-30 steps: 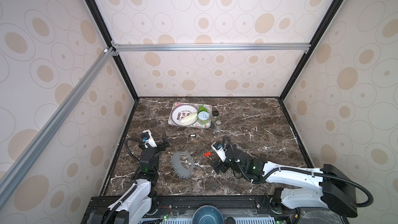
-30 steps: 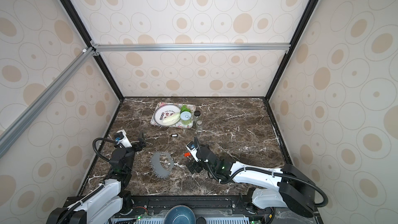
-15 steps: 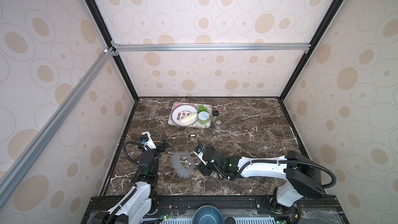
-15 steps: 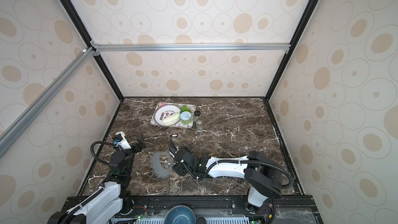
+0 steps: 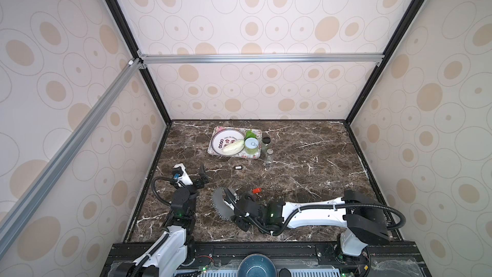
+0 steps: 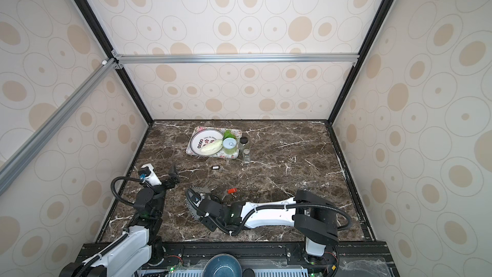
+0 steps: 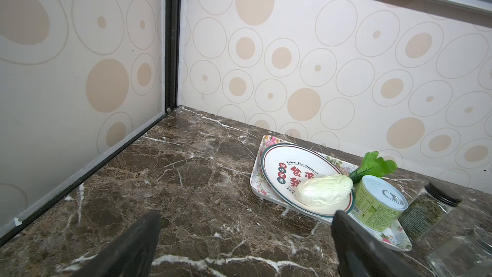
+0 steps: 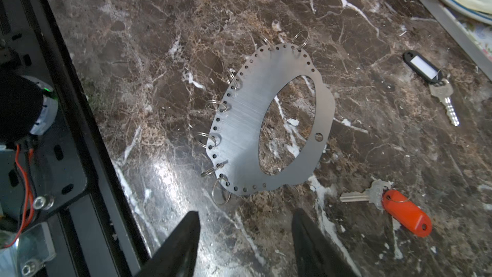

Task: Put the keys on the keyring
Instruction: 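Lower the right gripper and grasp the edge of the steel keyring plate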

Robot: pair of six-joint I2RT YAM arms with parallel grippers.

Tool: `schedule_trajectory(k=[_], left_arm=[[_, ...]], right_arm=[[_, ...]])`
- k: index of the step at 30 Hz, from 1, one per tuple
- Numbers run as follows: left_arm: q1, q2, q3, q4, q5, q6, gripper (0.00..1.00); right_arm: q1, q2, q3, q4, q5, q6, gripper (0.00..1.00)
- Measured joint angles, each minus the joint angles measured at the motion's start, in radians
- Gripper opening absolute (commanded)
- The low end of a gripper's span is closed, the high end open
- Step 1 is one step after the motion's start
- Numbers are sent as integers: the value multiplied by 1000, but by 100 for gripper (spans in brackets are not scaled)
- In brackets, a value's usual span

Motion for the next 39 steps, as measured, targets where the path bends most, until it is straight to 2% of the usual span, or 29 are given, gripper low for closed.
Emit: schedule_trajectory(k=[6,14,39], left_arm=[[0,0,0,1,-13,0,100],[0,2,0,2,-16,0,100],[0,2,0,3,-19,-1,100]], right_arm=[[1,97,100,-117,22,31,49],[10,175,177,-218,14,61,49],[32,267,274,-286,8,70,47]])
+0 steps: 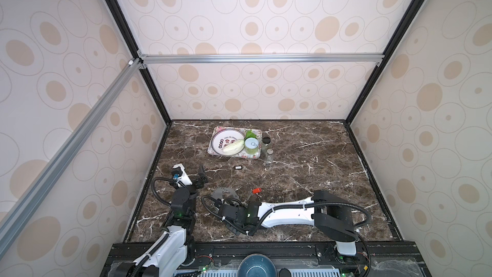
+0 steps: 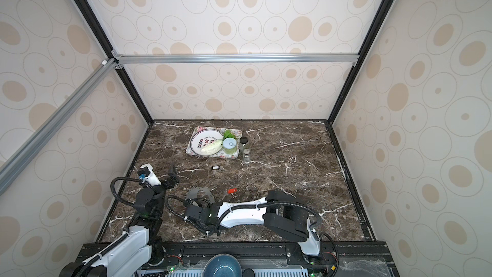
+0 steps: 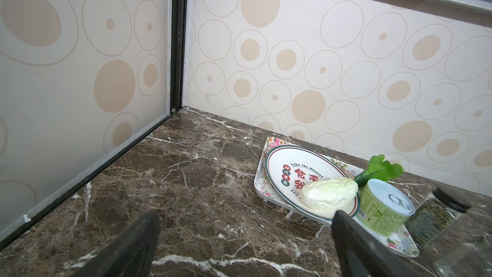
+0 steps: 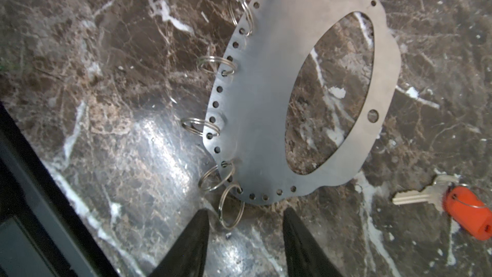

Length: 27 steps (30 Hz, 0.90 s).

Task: Put the keys on the keyring
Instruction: 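Lower the right gripper and grasp the edge of the steel keyring plate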

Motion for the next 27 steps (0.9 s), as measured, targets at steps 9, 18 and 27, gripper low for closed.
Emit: schedule_trajectory(k=[9,18,27], left_arm=[[0,0,0,0,-1,-1,100],[0,0,0,0,-20,-10,100],[0,-27,-19,8,24,-10,100]], right_arm=[[0,30,14,-7,12,5,35],[1,37,14,-7,26,10,7],[3,-91,-132,105,62,-10,0]])
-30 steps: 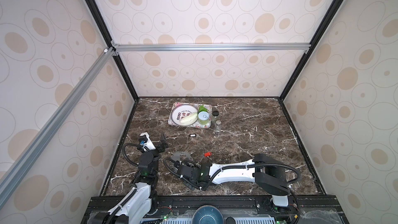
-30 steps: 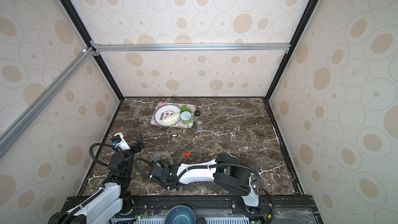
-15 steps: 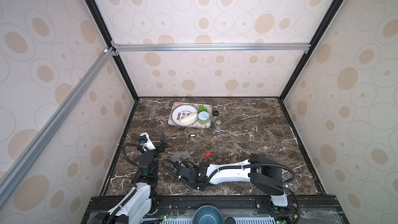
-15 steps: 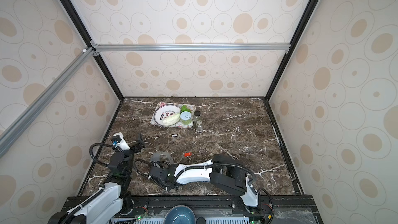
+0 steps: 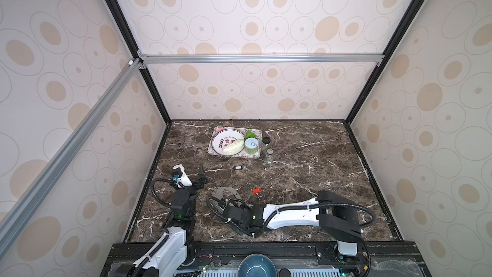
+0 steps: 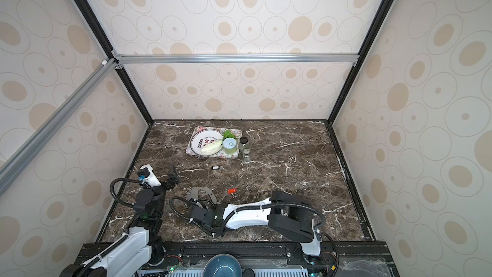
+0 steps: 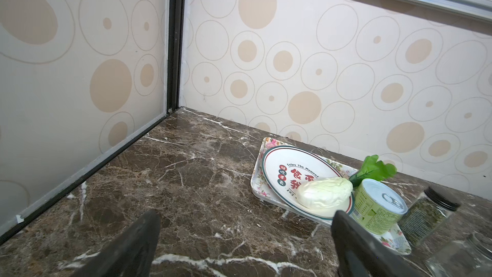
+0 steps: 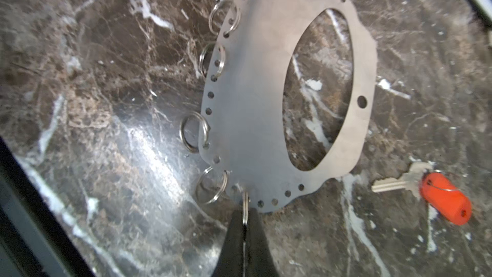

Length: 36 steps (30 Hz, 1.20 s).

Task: Put the keys on the keyring
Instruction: 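Lower the right gripper and grasp the edge of the steel keyring plate, then lift the plate with the right gripper toward the left gripper while the left gripper approaches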

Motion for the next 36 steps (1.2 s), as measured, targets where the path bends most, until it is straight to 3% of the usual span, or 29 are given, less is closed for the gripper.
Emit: schedule_trajectory(k=[9,19,28,36], left_arm=[[0,-97,-25,14,22,-5,100],[0,-263,-7,-159,23,-137,100],[0,-243,96,-207,367,-135,95],[-24,-158,95,-121,526,-121,87]], right_arm=[[0,-320,-251,288,42,-92,0],[-53,-555,-517,633,-75,-211,0],[-142,-680,-682,868,-194,-244,0],[-173,-747,-777,1033,-237,-246,0]])
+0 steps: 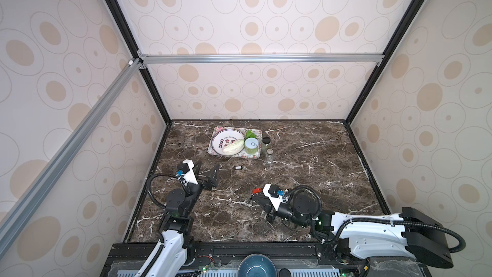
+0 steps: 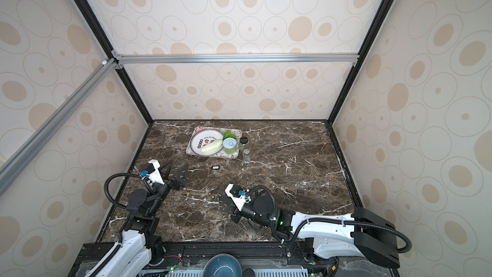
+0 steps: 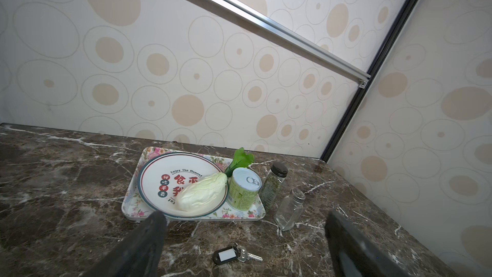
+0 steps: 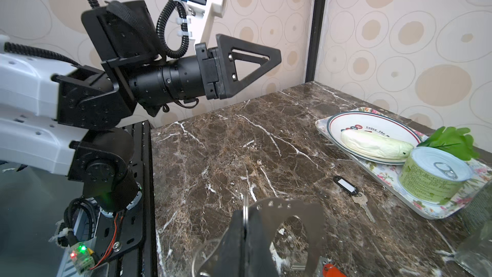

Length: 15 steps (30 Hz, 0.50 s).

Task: Put the keys on the keyring
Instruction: 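Lift the plate with the right gripper toward the left gripper while the left gripper approaches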

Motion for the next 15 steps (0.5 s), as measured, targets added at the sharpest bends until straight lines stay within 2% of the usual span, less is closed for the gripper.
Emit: schedule_trajectory(k=[3,7,11,15], left_arm=[[-19,3,-10,56,24,24,86],[-31,-5,-12,66,41,57,89],[-32,5,10,36,67,61,99],[-32,15,17,34,92,60,100]], right_arm=[[-1,-1,-15,38,0,0,0],[-2,-1,-27,60,19,11,0],[-3,-7,-27,56,22,24,0],[-3,-7,-19,34,48,25,0]])
